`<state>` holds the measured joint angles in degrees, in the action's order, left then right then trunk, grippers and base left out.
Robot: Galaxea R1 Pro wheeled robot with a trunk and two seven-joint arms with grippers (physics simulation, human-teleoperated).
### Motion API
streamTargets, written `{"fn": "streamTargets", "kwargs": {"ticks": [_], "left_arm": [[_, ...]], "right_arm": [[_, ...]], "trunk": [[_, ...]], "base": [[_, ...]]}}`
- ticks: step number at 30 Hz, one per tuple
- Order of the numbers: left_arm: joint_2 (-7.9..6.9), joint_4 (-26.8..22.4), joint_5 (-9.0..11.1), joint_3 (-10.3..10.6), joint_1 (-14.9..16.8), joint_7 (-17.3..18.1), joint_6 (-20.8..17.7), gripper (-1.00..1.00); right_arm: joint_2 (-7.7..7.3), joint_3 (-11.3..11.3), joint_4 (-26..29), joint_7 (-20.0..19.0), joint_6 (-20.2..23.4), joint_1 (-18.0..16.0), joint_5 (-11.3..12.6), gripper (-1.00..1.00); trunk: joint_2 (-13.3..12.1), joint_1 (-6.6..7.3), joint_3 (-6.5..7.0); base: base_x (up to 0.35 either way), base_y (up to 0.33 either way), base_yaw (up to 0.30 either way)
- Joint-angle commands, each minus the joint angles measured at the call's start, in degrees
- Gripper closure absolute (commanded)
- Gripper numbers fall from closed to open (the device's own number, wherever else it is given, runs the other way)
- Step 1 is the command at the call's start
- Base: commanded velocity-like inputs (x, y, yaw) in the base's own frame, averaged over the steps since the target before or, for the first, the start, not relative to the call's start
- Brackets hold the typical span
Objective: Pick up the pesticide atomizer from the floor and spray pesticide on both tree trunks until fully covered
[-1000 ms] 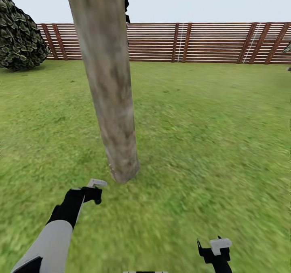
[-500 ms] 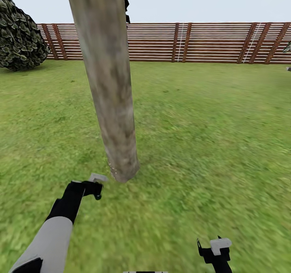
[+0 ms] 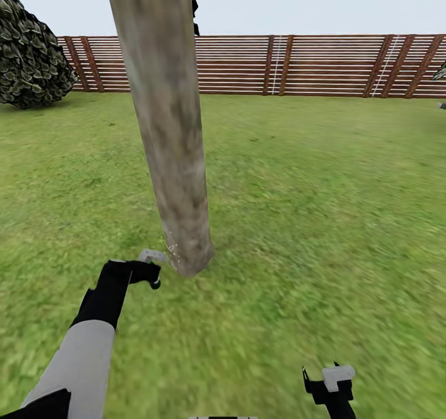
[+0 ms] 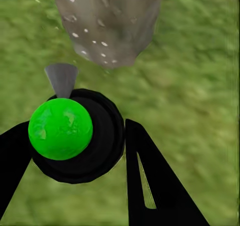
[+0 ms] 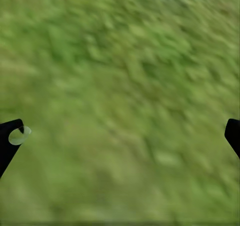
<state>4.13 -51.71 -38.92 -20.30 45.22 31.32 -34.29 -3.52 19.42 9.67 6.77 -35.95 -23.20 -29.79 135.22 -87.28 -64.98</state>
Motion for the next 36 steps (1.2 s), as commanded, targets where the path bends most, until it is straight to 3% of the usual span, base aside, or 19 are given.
{"fn": "streamTargets", "kwargs": {"ticks": [1, 5, 6, 9, 13, 19, 23, 24, 26, 28, 29, 32, 34, 36], "left_arm": [[-0.07, -0.1, -0.1, 0.0, 0.1, 0.5, -0.2, 1.00], [0.29, -0.1, -0.2, 0.5, -0.2, 1.5, -0.1, 1.00], [0.48, 0.1, -0.2, 1.2, -0.3, 1.5, -0.1, 1.00], [0.76, 0.4, 0.2, 6.3, -0.3, 1.8, -0.5, 1.00], [0.21, 0.0, 2.7, 6.9, 0.3, 1.8, -0.6, 1.00], [-4.57, -0.1, 3.8, 5.4, 1.3, 1.8, -0.9, 1.00], [-3.71, -0.2, 3.7, 6.2, 1.2, 2.9, -1.0, 1.00], [-2.27, -0.3, 3.6, 7.4, 1.4, 5.7, -1.0, 1.00], [-1.34, -1.2, 3.5, 8.3, 1.4, 8.0, -1.2, 1.00], [-1.53, -2.1, 3.6, 8.3, 1.6, 8.5, -2.4, 1.00], [-2.68, -2.9, 3.5, 8.1, 2.9, 8.8, -4.4, 1.00], [-5.08, -3.3, 3.6, 8.0, 4.8, 9.0, -5.4, 1.00], [-6.20, -3.4, 3.7, 8.1, 6.2, 9.2, -6.5, 1.00], [-6.27, -3.5, 3.6, 8.3, 6.6, 9.3, -7.3, 1.00]], "right_arm": [[0.00, 0.0, 0.0, 0.0, 0.0, 0.0, 0.0, -1.00], [0.00, 0.0, 0.0, 0.0, 0.0, 0.0, 0.0, -1.00], [0.00, 0.0, 0.0, 0.0, 0.0, 0.0, 0.0, -1.00], [0.00, 0.0, 0.0, 0.0, 0.0, 0.0, 0.0, -1.00], [0.00, 0.0, 0.0, 0.0, 0.0, 0.0, 0.0, -1.00], [0.00, 0.0, 0.0, 0.0, 0.0, 0.0, 0.0, -1.00], [0.00, 0.0, 0.0, 0.0, 0.0, 0.0, 0.0, -1.00], [0.00, 0.0, 0.0, 0.0, 0.0, 0.0, 0.0, -1.00], [0.00, 0.0, 0.0, 0.0, 0.0, 0.0, 0.0, -1.00], [0.00, 0.0, 0.0, 0.0, 0.0, 0.0, 0.0, -1.00], [0.00, 0.0, 0.0, 0.0, 0.0, 0.0, 0.0, -1.00], [-0.01, 0.0, 0.0, 0.0, 0.0, 0.0, 0.0, -1.00], [-0.04, 0.0, 0.0, 0.0, 0.0, 0.0, 0.0, -1.00], [-0.07, 0.0, 0.0, 0.0, 0.0, 0.0, 0.0, -1.00]], "trunk": [[0.0, 0.00, 0.00], [0.0, 0.00, 0.00], [0.0, 0.00, 0.00], [0.0, 0.00, 0.00], [0.0, 0.00, 0.00], [0.0, 0.00, 0.00], [0.0, 0.00, 0.00], [0.0, 0.00, 0.00], [0.0, 0.00, 0.00], [0.0, 0.00, 0.00], [0.0, 0.00, 0.00], [0.0, 0.00, 0.00], [0.0, 0.00, 0.00], [0.0, 0.00, 0.00]], "base": [[0.000, 0.000, 0.000], [0.000, 0.000, 0.000], [0.000, 0.000, 0.000], [0.000, 0.000, 0.000], [0.000, 0.000, 0.000], [0.000, 0.000, 0.000], [0.000, 0.000, 0.000], [0.000, 0.000, 0.000], [0.000, 0.000, 0.000], [0.000, 0.000, 0.000], [0.000, 0.000, 0.000], [0.000, 0.000, 0.000], [0.000, 0.000, 0.000], [0.000, 0.000, 0.000]]}}
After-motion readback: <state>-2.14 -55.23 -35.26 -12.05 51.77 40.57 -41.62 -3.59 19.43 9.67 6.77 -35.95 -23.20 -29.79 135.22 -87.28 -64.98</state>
